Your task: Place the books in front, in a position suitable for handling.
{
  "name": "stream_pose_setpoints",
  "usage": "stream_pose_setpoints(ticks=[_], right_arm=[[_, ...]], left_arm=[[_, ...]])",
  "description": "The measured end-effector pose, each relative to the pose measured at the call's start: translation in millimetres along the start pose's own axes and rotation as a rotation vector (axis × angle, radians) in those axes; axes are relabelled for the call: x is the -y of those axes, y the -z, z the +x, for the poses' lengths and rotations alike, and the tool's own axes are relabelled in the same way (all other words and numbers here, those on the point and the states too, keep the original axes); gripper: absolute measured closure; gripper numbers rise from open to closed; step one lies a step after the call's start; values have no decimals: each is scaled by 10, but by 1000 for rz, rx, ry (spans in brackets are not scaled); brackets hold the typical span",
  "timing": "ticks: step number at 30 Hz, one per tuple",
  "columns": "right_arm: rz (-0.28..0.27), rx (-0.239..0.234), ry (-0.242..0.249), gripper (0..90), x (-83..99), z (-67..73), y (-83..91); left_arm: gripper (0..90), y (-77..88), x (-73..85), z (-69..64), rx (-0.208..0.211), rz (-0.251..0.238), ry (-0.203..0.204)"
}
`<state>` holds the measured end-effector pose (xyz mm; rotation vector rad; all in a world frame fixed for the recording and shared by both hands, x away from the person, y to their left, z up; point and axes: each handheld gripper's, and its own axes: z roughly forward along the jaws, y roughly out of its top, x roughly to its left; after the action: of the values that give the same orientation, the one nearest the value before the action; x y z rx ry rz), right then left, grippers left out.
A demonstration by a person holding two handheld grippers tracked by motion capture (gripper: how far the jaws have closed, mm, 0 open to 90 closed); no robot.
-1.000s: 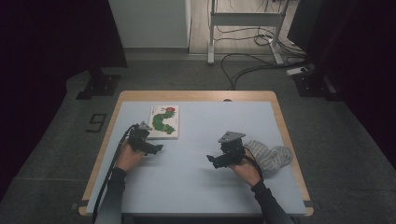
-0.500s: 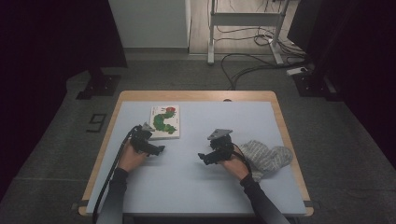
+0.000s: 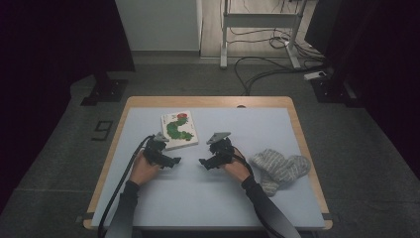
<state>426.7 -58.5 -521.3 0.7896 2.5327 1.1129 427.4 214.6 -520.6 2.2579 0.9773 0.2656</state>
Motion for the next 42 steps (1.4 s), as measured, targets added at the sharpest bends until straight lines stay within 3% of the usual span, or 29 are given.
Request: stream_pose_setpoints(ticks=[10, 12, 19, 22, 25, 29, 31, 35, 42], right_arm=[[-1, -46, 16, 92, -185, -48, -283], [22, -56, 35, 108, -227, -72, -384], [-3, -105, 45, 126, -288, -133, -489], [-4, -135, 59, 121, -313, -123, -514], [0, -132, 64, 121, -316, -118, -516], [-13, -169, 49, 134, -297, -161, -498], [-14, -172, 53, 135, -294, -164, -495], [-4, -166, 84, 132, -279, -136, -477], [6, -160, 87, 128, -244, -79, -427]], left_arm=[[0, -14, 17, 25, -3, 13, -14], [0, -17, 19, 25, -4, 12, -21], [15, -9, 24, 45, -5, 14, -42], [15, -8, 25, 48, -4, 13, -45], [15, -6, 24, 48, -2, 14, -44], [28, 7, 27, 72, 17, 7, -29], [28, 19, 29, 90, 39, 1, -9], [26, 19, 28, 65, 32, 12, -22], [23, 43, 53, 17, 53, 12, -15]])
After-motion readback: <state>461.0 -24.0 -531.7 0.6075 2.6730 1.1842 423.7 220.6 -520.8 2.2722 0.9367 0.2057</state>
